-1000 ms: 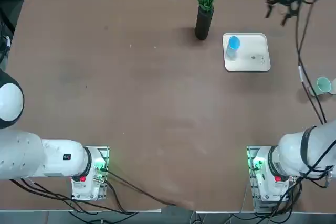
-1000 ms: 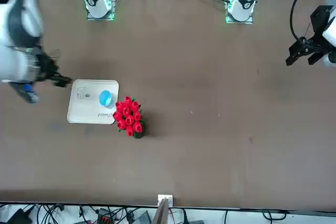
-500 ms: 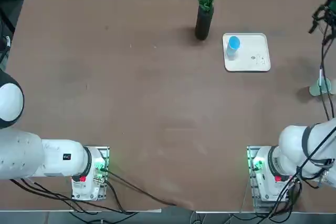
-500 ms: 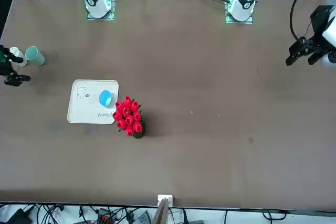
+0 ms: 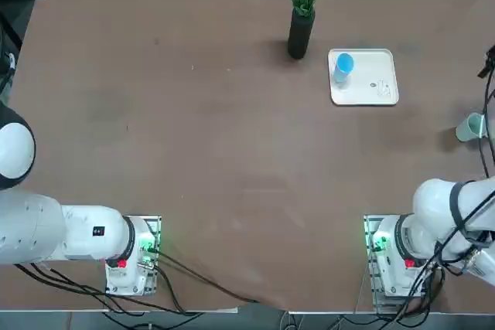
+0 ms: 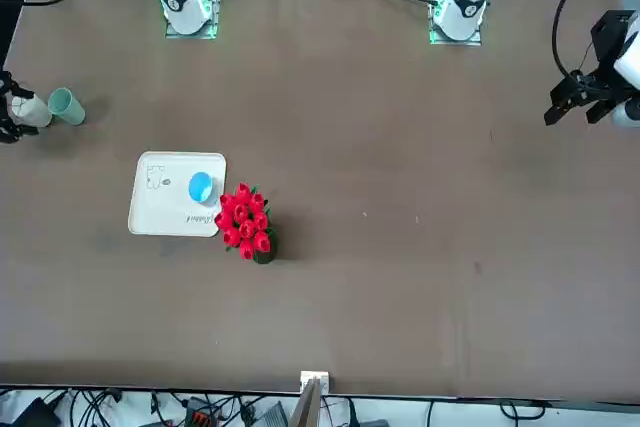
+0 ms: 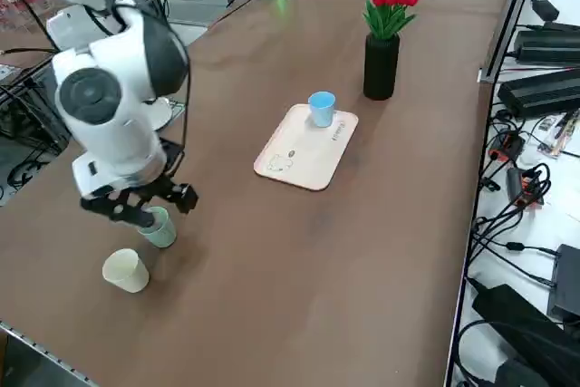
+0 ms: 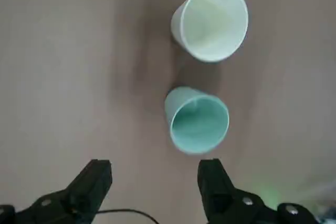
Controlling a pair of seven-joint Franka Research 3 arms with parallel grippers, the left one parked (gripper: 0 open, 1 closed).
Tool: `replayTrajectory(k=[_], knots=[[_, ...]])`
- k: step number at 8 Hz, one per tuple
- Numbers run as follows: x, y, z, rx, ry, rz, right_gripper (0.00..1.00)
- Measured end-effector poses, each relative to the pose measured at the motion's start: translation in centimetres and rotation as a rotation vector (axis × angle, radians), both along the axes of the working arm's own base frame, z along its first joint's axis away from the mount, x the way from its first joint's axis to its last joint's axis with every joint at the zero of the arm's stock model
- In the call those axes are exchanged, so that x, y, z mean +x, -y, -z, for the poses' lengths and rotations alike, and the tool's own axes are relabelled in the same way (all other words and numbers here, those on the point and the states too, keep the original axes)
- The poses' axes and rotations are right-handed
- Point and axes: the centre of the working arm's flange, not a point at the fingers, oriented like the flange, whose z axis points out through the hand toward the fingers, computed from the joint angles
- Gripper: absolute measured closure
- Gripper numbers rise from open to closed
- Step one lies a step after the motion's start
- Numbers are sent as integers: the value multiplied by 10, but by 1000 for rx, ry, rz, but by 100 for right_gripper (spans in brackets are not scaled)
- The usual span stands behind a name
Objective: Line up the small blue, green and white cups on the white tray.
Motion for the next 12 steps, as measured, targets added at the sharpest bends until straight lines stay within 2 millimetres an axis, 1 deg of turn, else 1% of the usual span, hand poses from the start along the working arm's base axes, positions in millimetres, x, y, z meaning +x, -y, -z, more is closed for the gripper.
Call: replayTrajectory(k=[1,2,4,5,6,7,8,9,10,11,12], knots=[[-17,2,18,-13,20,17,0],[-29,0,36,-21,32,27,2],[-44,-3,62,-34,54,38,4],[-48,-4,70,-37,59,43,10],[-50,-4,75,-38,62,45,30],[-49,-4,77,-39,65,44,41],[-49,-5,81,-36,63,43,47],[-49,-5,86,-29,57,43,67],[-50,-6,90,-22,55,49,81],[-49,-7,91,-15,59,58,83],[-47,-8,89,-9,62,62,98]])
